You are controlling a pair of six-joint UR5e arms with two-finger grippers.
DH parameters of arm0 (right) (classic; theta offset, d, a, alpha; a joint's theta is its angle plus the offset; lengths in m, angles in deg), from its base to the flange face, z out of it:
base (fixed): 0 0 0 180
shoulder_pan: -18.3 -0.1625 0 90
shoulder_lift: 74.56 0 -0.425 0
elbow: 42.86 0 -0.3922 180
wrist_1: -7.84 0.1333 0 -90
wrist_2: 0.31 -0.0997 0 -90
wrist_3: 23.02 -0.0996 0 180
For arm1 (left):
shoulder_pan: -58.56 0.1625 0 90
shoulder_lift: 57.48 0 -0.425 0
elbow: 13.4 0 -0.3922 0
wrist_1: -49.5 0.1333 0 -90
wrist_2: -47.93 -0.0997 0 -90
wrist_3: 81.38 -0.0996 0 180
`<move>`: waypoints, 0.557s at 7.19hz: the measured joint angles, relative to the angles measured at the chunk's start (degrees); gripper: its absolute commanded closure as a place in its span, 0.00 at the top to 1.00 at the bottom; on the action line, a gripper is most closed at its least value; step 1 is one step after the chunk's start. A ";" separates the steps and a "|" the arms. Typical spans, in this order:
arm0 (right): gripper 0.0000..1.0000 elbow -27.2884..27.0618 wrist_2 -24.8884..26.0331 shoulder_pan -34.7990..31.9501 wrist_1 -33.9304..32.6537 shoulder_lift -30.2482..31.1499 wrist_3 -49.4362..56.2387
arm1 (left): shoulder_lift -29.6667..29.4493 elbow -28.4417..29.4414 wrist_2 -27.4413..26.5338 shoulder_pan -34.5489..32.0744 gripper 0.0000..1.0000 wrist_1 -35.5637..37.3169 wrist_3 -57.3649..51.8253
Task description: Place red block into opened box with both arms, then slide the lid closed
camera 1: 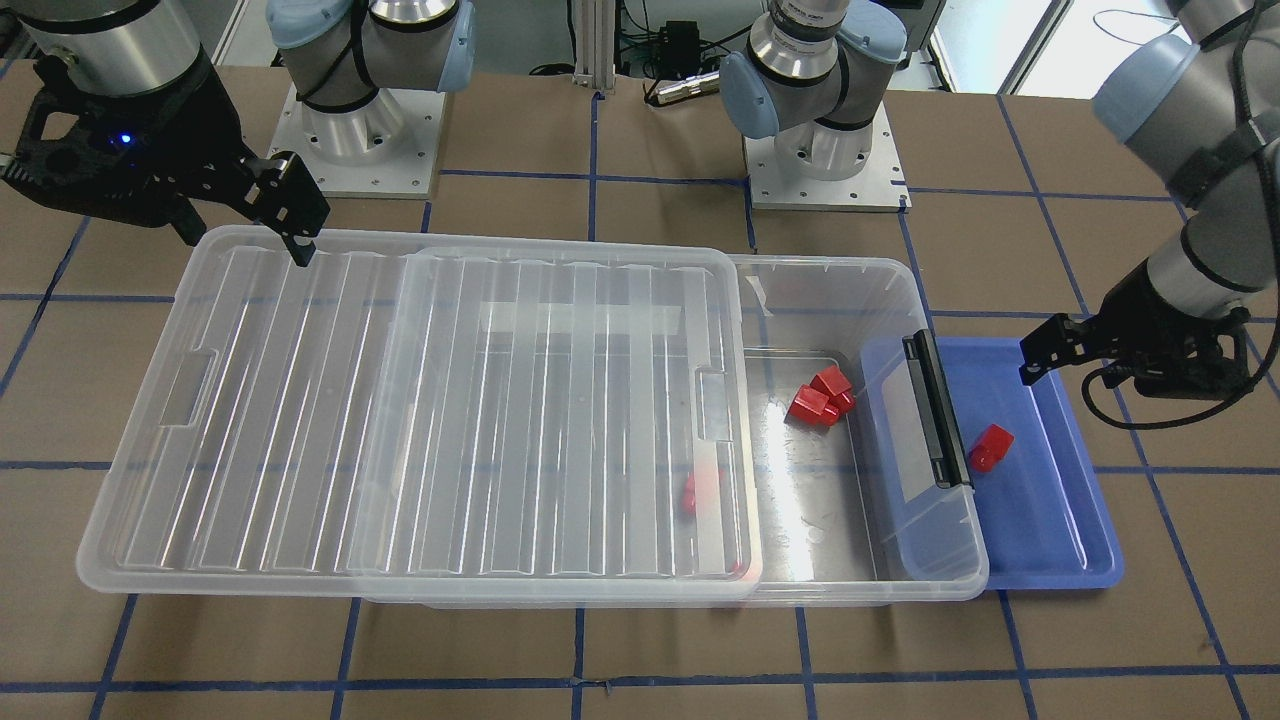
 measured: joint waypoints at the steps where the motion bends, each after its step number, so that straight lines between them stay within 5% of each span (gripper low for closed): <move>1: 1.00 0.36 0.84 -0.85 0.60 -0.31 -0.26 | -1.98 -2.78 0.95 0.28 1.00 6.55 -3.48; 4: 1.00 0.33 -0.05 -1.65 -0.42 -0.83 -0.48 | -6.74 -6.82 2.81 2.13 1.00 14.71 -10.49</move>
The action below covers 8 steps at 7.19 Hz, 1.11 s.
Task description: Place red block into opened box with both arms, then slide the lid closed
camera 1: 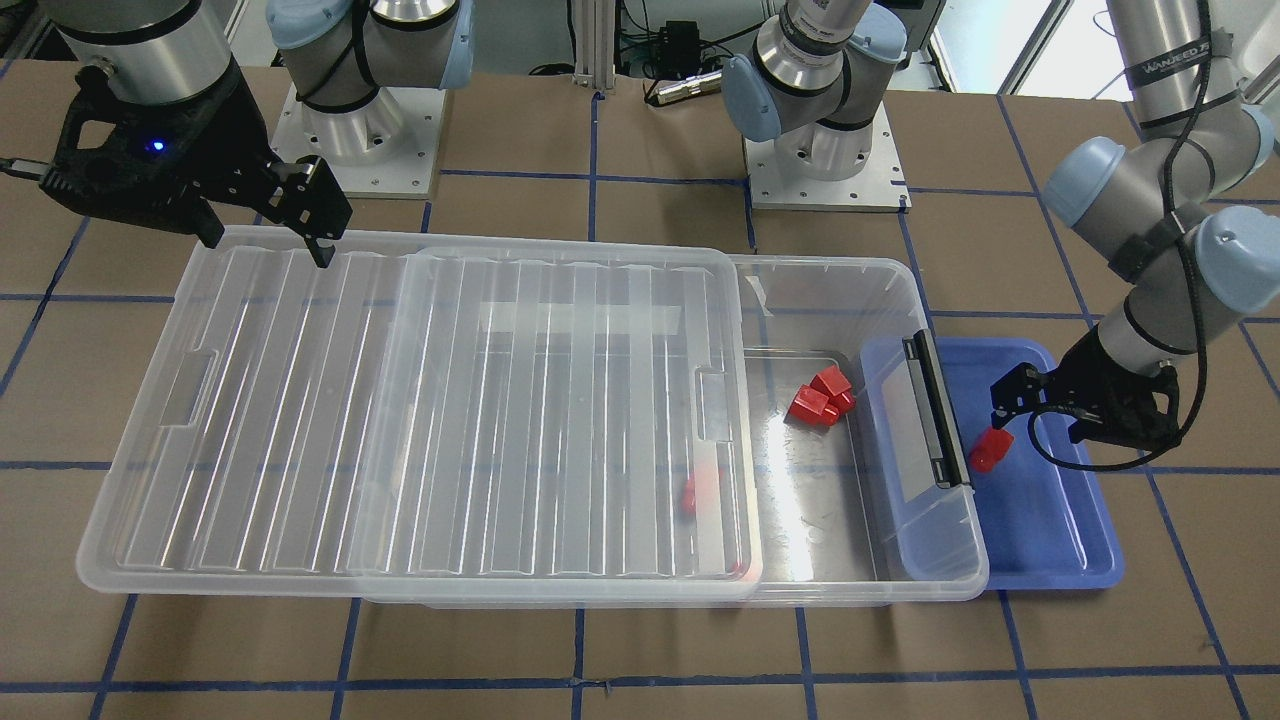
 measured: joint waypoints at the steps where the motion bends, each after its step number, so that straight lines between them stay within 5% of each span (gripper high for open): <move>1: 1.00 -0.19 -0.34 -0.02 -1.15 -0.03 0.03 | -1.35 -0.32 0.18 0.23 1.00 0.53 -0.68; 3: 1.00 -0.64 -0.57 -0.04 -2.82 -0.09 0.09 | -2.94 -1.08 0.14 0.39 0.97 0.78 -1.06; 7: 1.00 -0.83 -0.61 -0.04 -3.28 -0.19 0.10 | -4.86 -1.82 -0.21 0.44 0.29 2.06 -1.36; 8: 1.00 -0.83 -0.61 -0.04 -3.28 -0.22 0.10 | -5.09 -2.01 -0.44 0.44 0.19 3.34 -1.33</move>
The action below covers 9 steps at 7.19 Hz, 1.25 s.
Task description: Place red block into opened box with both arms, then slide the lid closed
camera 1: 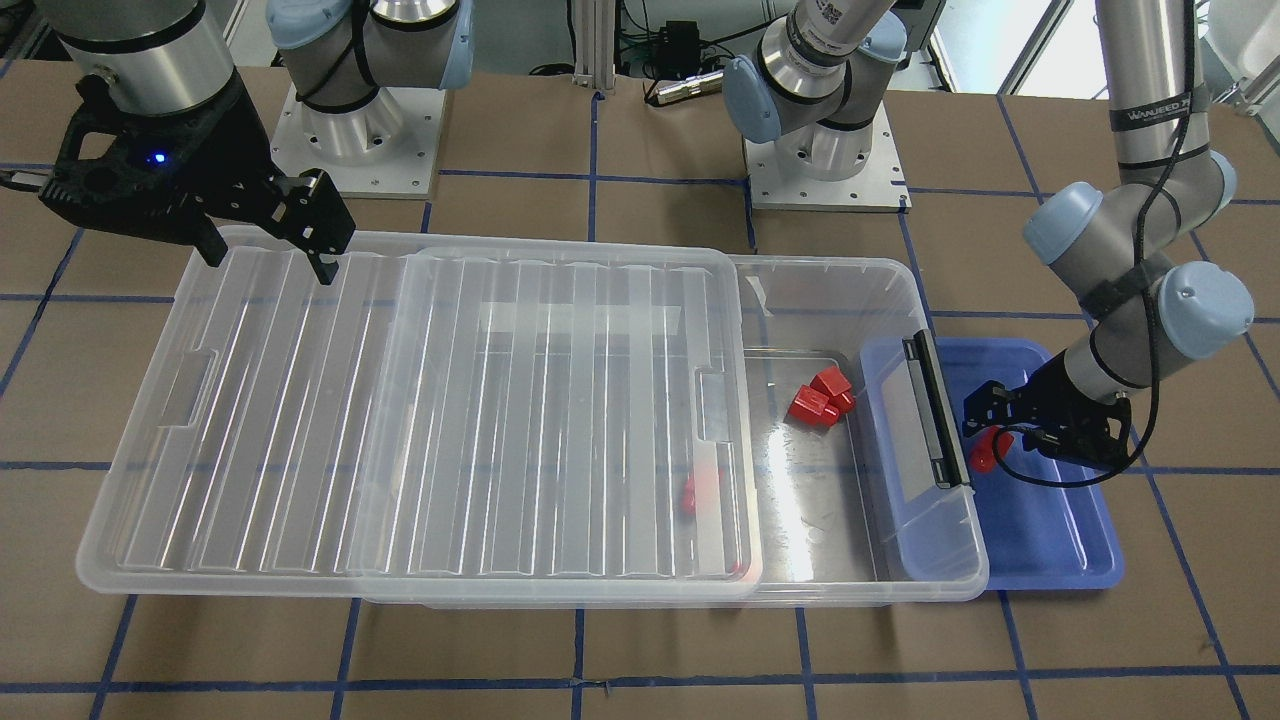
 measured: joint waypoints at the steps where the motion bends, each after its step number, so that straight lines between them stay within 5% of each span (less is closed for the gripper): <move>1: 1.00 -0.03 0.00 0.00 0.01 -0.08 0.00 | 0.03 -0.18 -0.18 0.00 0.17 1.10 0.14; 5: 1.00 -0.11 0.00 0.08 0.02 -0.19 0.00 | 3.72 5.47 -3.07 -0.76 0.10 -2.10 0.58; 9: 1.00 -0.09 0.02 0.09 0.03 -0.20 0.00 | 10.82 24.28 1.21 -6.79 0.10 -33.70 10.60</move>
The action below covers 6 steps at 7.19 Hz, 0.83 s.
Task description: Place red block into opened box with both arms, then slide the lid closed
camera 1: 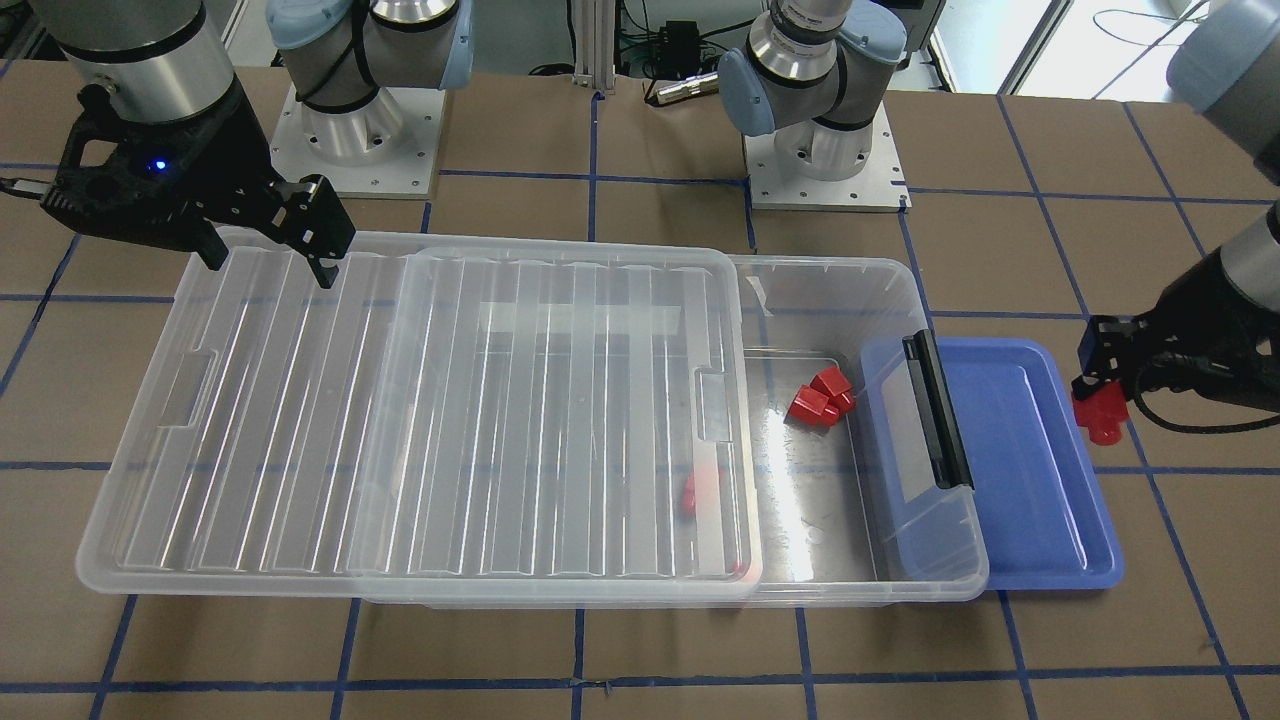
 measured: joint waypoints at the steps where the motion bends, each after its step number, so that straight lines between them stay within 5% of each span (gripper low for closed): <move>1: 1.00 0.00 0.06 0.00 0.01 0.00 0.00 | 1.23 0.56 0.43 -4.44 0.07 -2.02 6.94; 3: 1.00 0.00 0.12 0.00 -0.02 0.00 0.00 | 2.19 -1.87 0.57 -12.91 0.06 -1.40 22.37; 6: 1.00 0.00 0.13 0.00 -0.01 0.02 0.00 | 0.79 -11.90 -0.37 -17.21 0.06 12.43 29.46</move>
